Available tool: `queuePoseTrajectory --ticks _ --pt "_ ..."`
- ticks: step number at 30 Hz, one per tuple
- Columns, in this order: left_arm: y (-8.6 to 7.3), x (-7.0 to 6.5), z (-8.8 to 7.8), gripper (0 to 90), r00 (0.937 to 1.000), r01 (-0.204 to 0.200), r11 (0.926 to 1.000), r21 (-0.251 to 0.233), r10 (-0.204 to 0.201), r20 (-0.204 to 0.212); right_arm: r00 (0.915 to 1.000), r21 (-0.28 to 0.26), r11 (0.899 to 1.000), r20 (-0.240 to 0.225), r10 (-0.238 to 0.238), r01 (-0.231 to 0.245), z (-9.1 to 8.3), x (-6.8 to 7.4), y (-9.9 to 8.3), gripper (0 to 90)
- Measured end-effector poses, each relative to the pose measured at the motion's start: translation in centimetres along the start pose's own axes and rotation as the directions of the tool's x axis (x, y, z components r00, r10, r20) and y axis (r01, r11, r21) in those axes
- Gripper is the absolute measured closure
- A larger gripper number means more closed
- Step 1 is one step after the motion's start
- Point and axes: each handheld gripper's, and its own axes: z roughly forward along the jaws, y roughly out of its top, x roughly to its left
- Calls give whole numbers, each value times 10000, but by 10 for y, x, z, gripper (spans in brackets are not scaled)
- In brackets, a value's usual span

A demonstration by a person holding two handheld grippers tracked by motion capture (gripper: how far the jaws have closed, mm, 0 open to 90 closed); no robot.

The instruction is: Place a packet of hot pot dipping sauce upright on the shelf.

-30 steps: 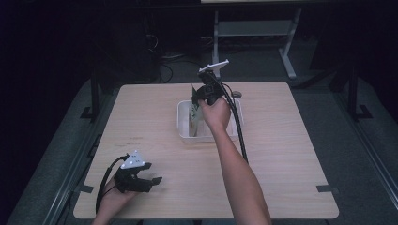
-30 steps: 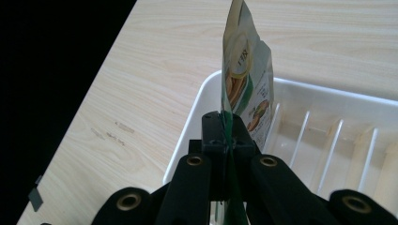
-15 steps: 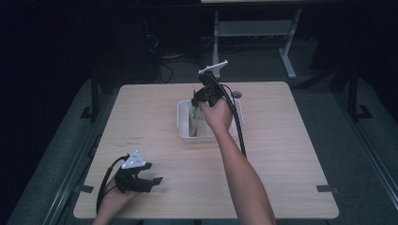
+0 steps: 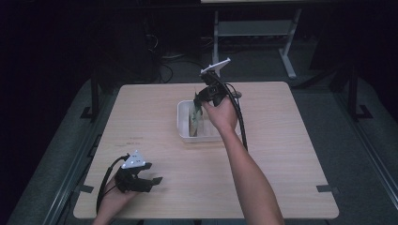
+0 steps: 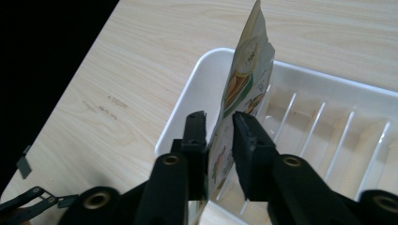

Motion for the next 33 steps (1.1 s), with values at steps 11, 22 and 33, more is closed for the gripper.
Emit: queuePoseTrajectory --ticks 11,22,33 --pt "0 0 0 280 10000 5 10000 0 -5 -2 9999 34 10000 -99 -75 75 -6 -3 -4 719" --pt "0 -1 1 280 10000 1 10000 17 -1 3 9992 -107 9999 -390 -28 24 -14 -8 -9 721" --pt "0 -1 0 280 9999 -94 10000 -23 94 -80 9959 -152 9997 -884 -187 174 -20 -8 -12 681"
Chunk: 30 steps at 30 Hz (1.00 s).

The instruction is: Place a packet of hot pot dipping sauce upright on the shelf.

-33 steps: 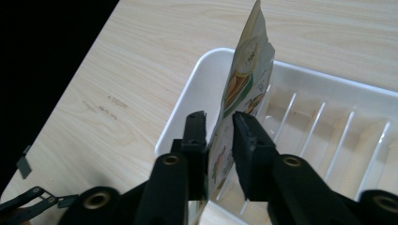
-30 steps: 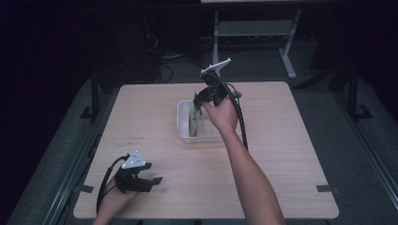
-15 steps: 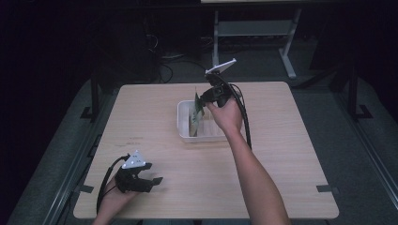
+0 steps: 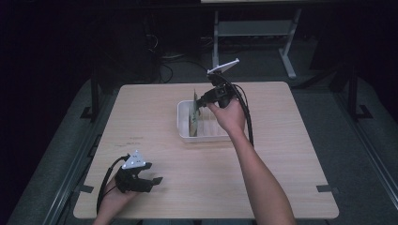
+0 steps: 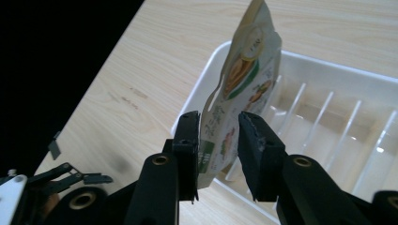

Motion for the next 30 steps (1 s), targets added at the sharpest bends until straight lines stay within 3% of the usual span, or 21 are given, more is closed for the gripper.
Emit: queuePoseTrajectory --ticks 14,30 --pt "-1 1 -2 279 9999 16 10000 -52 -16 -120 9985 -183 9995 -479 -259 250 -14 2 -4 621" --pt "-2 1 -2 279 9998 28 10000 -48 -29 -173 9975 -358 9986 -570 -414 394 -36 -18 -26 580"
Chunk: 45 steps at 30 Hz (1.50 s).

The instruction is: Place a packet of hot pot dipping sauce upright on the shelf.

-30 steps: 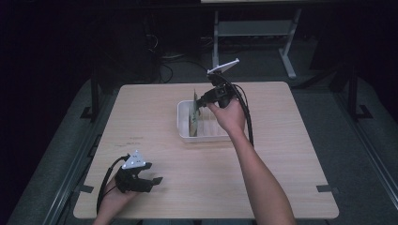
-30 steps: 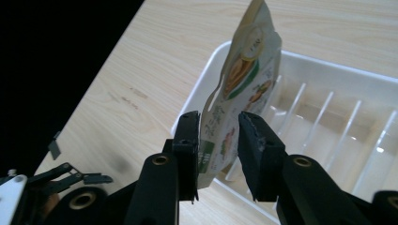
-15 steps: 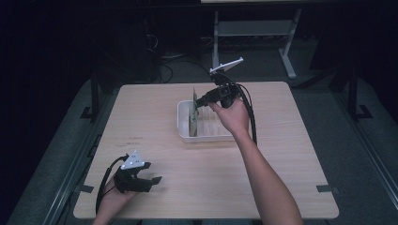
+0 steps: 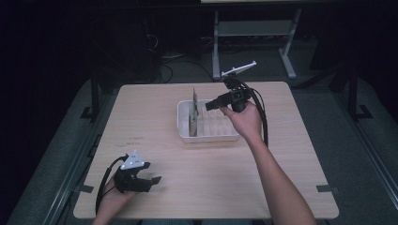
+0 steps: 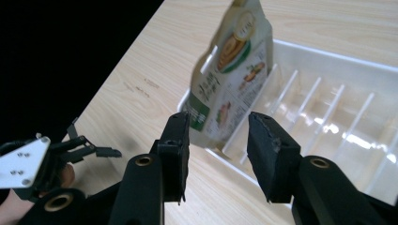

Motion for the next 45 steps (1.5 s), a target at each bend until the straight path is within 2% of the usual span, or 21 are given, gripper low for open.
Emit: queuePoseTrajectory --ticks 17,28,37,45 --pt "0 0 1 279 10000 32 10000 67 -31 -64 9995 -246 9993 -91 293 -295 -25 -29 -38 541" --pt "0 -1 2 279 10000 21 10000 67 -21 -63 9986 -338 9980 -63 528 -530 -34 -47 -63 529" --pt "0 -2 3 279 10000 -8 9999 101 9 -77 9987 -177 9987 143 485 -482 -36 -54 -82 522" --pt "1 -2 3 279 10000 -16 9999 113 17 -78 9987 -162 9986 84 510 -508 -39 -58 -97 519"
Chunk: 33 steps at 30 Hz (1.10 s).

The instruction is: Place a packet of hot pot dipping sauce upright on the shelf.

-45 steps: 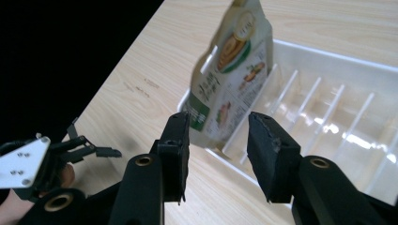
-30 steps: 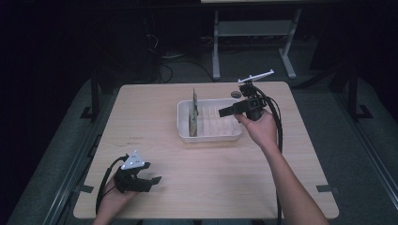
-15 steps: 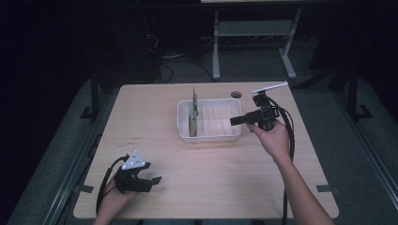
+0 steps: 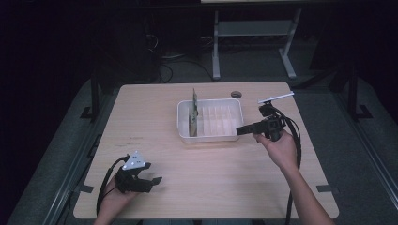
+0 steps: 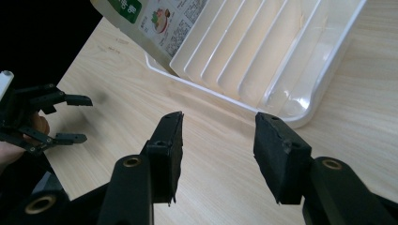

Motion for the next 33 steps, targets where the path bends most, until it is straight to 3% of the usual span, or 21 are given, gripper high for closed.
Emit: queuePoseTrajectory --ticks 21,33 --pt "0 -1 1 279 10000 -11 10000 50 11 4 9999 38 10000 -143 52 -51 -2 -9 -44 516" --pt "0 -1 1 279 10000 -44 10000 38 44 8 9999 80 9999 -82 -87 88 5 -9 -75 504"
